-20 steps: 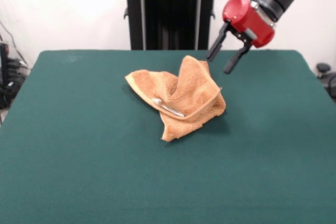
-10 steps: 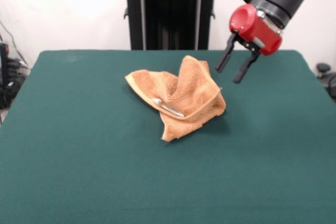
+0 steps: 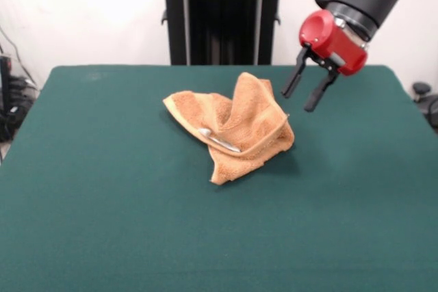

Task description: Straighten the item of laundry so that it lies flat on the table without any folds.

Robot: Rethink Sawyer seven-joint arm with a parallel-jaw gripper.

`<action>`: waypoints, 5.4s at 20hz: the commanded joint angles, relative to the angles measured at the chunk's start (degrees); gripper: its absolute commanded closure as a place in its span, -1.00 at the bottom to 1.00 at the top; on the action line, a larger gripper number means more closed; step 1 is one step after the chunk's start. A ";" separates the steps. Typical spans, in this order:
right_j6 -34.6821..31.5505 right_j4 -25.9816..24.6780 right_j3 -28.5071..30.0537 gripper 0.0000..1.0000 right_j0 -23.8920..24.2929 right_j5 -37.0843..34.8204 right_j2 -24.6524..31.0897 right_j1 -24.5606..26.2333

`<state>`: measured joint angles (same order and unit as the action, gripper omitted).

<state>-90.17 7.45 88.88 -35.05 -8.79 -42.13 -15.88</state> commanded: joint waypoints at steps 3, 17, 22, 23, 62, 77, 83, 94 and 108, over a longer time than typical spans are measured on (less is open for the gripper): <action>-10.31 -0.03 -0.75 -1.00 -0.35 0.06 7.75 5.18; -9.37 -0.89 -0.72 -1.00 1.05 1.85 9.75 4.96; -8.75 -1.37 -0.68 -1.00 1.58 1.75 10.60 4.90; -8.74 -1.38 -0.69 -1.00 1.60 1.75 10.63 4.93; -3.99 -4.67 -2.84 -1.00 4.80 -11.25 14.28 4.92; -2.74 -8.15 -0.82 -1.00 9.42 -11.73 21.42 1.67; -4.05 -8.81 -1.97 -1.00 9.31 -12.99 21.02 2.08; -4.82 -9.23 -2.81 -1.00 8.40 -13.68 19.62 2.57; -5.33 -9.63 -2.70 -1.00 7.46 -11.35 18.70 2.45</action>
<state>-90.17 -0.16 88.11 -26.37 -15.51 -29.92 -15.08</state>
